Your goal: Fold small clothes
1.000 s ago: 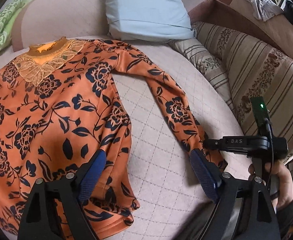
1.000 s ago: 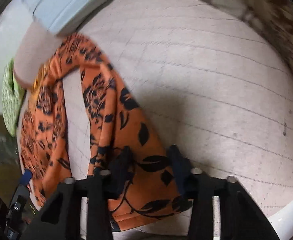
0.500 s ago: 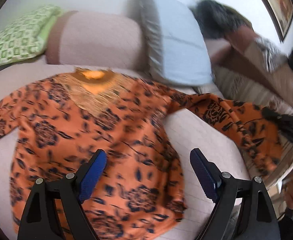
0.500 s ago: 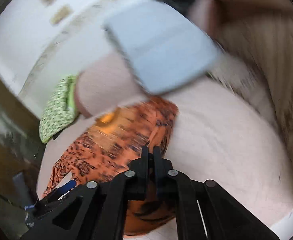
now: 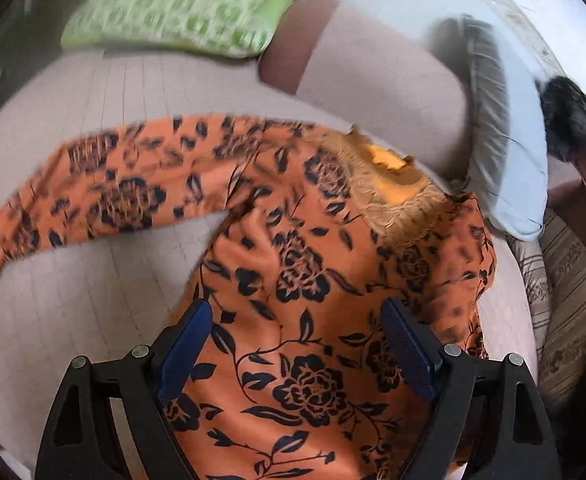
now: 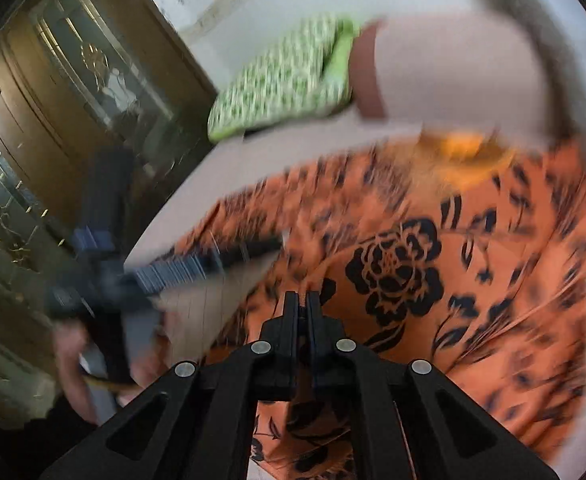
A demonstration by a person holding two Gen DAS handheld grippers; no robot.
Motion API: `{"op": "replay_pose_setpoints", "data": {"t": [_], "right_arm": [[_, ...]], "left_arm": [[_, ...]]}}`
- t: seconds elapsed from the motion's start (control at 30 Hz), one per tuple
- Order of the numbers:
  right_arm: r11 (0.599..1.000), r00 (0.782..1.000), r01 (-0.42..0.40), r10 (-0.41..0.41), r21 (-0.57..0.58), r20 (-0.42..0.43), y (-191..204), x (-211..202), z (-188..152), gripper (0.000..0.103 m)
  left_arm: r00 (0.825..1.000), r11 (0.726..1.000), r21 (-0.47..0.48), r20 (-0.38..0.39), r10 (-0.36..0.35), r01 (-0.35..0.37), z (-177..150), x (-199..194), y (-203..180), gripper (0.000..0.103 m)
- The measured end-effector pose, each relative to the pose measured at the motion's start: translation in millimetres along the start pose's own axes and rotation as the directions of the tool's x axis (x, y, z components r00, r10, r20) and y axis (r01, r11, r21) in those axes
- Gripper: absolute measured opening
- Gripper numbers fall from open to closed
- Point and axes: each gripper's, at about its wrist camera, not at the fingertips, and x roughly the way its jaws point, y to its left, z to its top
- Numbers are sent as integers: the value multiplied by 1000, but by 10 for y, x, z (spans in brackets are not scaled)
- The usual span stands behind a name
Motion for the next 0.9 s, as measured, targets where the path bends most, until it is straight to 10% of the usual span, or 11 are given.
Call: {"op": "replay_pose_setpoints", "data": {"t": [0.17,0.27,0.47,0.57,0.67,0.77,0.9], "right_arm": [[987,995,-55,67,152,-76,-553,141,-107,15],[972,999,-9,-3,237,50,-919,-249,-42,54],[894,969,152,-220,421,116,-1733,-622,-39,55],[844,953,178,-275,505,124,-2060,-669,-65,55],[825,953,171,-278,539,122,-2270,-705,-63,51],[776,950,183,-298,603,95,-2529,-615,48,40],[761,943,218,-327,611,70,-2721,-492,149,2]], "left_arm": [[990,996,-42,-121,-79,75,-46,256,14,85],[982,995,-2,-164,-95,96,-71,329,-68,85],[960,998,57,-278,-22,40,-238,647,-275,85],[948,997,79,-316,22,3,-359,738,-335,68],[939,983,174,-322,120,-66,-443,787,-459,58],[937,971,200,-296,184,-127,-457,777,-410,17],[955,994,87,-285,89,-66,-351,616,-243,5]]}}
